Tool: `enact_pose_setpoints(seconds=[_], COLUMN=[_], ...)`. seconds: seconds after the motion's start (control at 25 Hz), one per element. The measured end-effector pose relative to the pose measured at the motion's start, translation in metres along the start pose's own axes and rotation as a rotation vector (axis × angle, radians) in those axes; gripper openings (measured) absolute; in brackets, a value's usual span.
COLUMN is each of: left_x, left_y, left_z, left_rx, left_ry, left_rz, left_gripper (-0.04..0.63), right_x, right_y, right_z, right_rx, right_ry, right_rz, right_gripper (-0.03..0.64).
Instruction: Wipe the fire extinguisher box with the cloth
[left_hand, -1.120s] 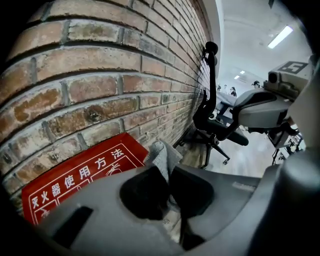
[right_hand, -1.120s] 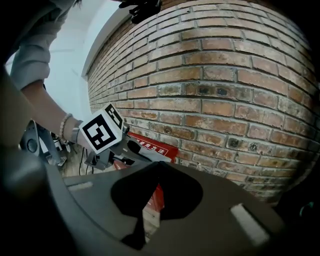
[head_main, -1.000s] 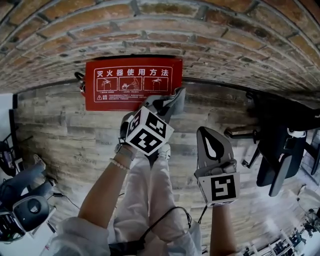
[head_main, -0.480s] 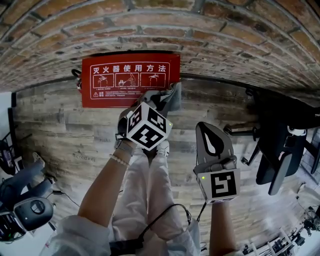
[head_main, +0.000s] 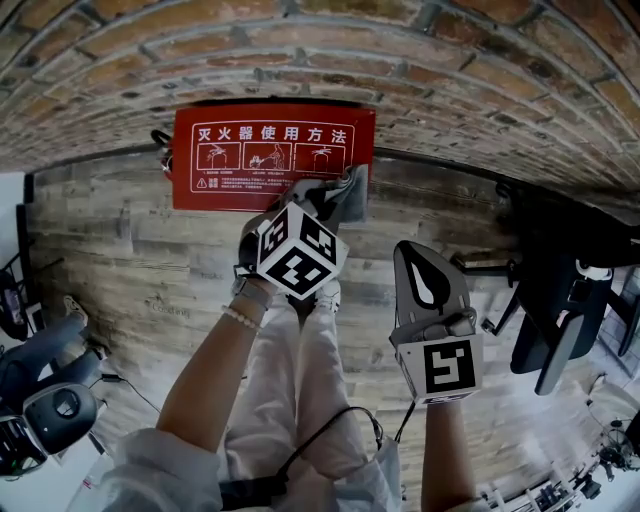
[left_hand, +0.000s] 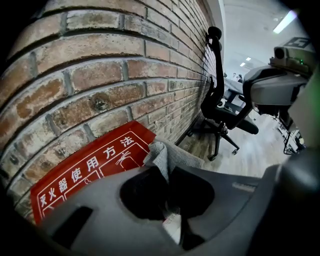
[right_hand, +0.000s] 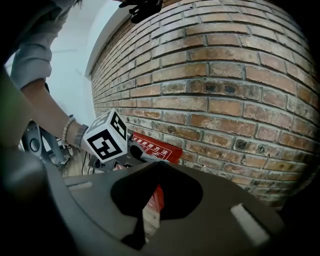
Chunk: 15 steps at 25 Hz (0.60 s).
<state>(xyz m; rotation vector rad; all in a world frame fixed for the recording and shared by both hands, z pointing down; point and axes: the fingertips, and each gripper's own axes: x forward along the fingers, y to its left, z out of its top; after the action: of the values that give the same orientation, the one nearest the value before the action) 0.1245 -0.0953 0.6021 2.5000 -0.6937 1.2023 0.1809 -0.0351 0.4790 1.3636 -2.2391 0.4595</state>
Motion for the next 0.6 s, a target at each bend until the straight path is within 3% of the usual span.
enact_pose_setpoints(seconds=[0.6], left_x=[-0.028], left_y=[0.035], left_z=[-0.035], left_rx=[-0.058], left_ry=[-0.003], left_rz=[0.043], left_gripper=[0.014], right_x=[0.023], right_y=[0.037], right_z=[0.014], right_rx=[-0.046], right_ry=[0.009], right_rz=[0.053], right_gripper=[0.008])
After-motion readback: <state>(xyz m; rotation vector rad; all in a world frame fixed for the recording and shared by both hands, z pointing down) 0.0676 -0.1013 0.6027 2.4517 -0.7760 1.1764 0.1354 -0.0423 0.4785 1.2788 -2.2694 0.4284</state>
